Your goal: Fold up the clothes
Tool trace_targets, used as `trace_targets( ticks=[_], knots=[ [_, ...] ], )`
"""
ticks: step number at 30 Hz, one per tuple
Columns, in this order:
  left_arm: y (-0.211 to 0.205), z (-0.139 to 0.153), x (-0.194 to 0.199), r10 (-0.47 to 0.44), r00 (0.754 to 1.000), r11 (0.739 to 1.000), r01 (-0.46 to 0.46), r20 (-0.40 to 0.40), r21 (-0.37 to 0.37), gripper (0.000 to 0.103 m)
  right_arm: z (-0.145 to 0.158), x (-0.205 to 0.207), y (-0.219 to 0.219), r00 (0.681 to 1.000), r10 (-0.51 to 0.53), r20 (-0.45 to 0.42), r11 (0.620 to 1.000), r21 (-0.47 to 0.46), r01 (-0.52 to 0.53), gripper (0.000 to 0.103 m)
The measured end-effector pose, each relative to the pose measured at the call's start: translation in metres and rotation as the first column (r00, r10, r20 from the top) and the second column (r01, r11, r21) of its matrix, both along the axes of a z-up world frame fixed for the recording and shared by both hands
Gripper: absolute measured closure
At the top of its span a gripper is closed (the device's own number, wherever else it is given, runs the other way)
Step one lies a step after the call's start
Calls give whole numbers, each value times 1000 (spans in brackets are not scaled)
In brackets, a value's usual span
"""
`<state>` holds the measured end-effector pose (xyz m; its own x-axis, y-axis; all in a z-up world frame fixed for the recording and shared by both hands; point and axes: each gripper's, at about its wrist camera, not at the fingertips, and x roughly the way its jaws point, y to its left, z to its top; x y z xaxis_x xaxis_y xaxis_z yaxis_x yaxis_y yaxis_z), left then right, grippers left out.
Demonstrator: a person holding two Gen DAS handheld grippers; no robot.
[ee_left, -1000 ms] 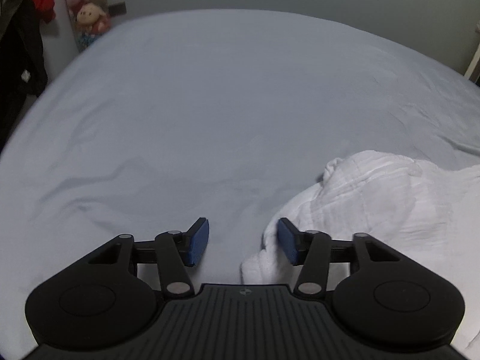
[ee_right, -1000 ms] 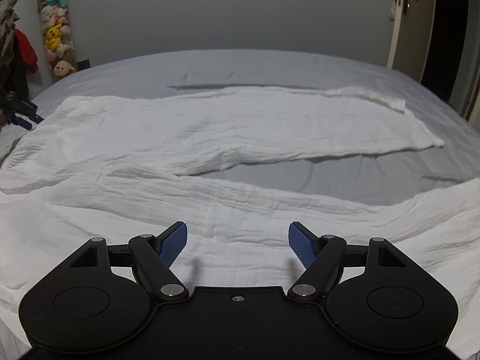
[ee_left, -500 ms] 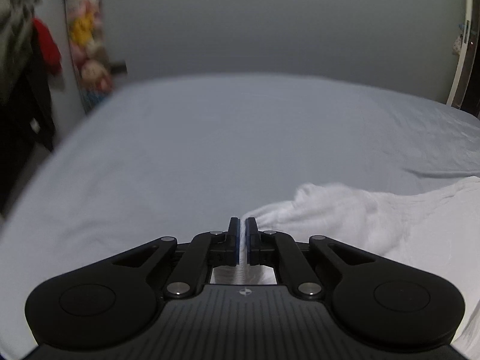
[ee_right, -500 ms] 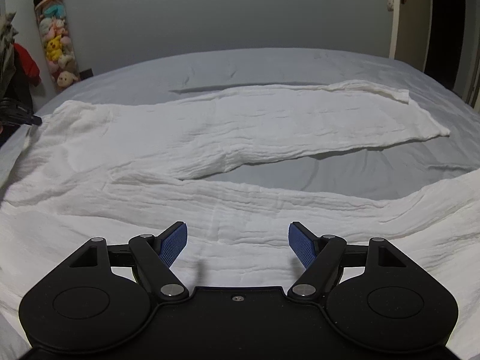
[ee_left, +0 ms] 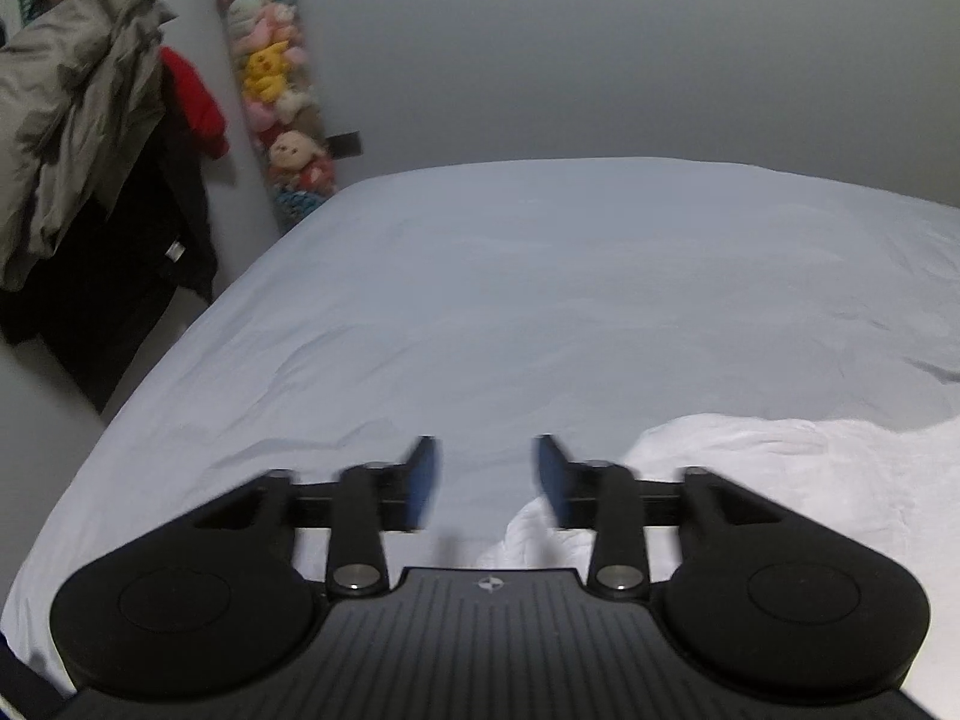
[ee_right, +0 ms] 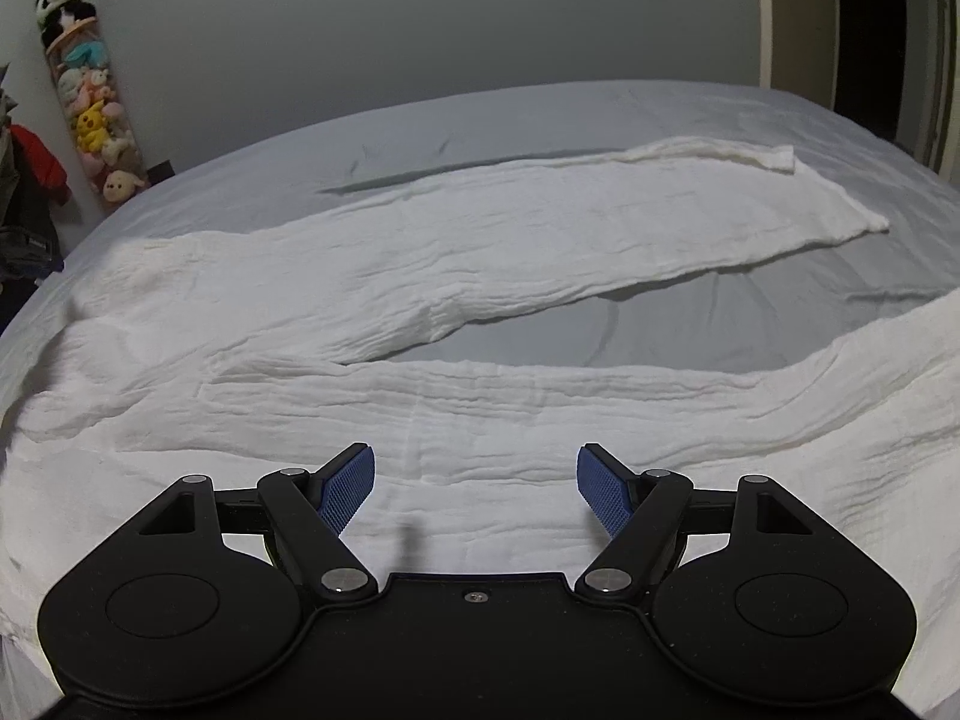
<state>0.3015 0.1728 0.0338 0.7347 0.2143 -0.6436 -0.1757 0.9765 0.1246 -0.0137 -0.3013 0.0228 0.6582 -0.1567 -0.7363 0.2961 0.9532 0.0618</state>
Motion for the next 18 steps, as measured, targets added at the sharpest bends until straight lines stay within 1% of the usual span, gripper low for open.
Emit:
trace_targets(
  ticks=[3,5,8,10,12,13,14,16,18],
  knots=[
    [3,10,-13,4,1000,1000,-4,1,-9,58,-1,0,1,1000,0,-3,1000,-5,0,30],
    [0,20,-27,-18,1000,1000,18,-7,2,57,0,0,1,1000,-1,0,1000,-12,1,30],
    [-15,33,-41,-65,998,997,66,-22,50,55,5,-3,0,1000,-13,3,1000,-9,13,30],
    [-31,43,-63,-103,994,990,105,-28,91,53,10,-5,0,1000,-16,4,1000,-2,16,30],
    [-48,56,-89,-154,988,981,155,-16,121,49,17,-10,1,1000,-14,17,1000,-1,14,30],
    [-57,62,-103,-180,984,974,179,-8,139,44,24,-13,3,999,-14,29,1000,-3,14,30],
    [-66,66,-116,-201,980,967,198,-1,160,41,31,-17,5,999,-14,39,1000,-9,14,30],
    [-81,76,-140,-243,970,951,238,-2,197,41,49,-25,9,998,-23,56,999,-22,24,30],
    [-95,85,-167,-269,963,942,267,-19,201,41,63,-32,11,997,-30,74,999,-16,31,30]
  ],
)
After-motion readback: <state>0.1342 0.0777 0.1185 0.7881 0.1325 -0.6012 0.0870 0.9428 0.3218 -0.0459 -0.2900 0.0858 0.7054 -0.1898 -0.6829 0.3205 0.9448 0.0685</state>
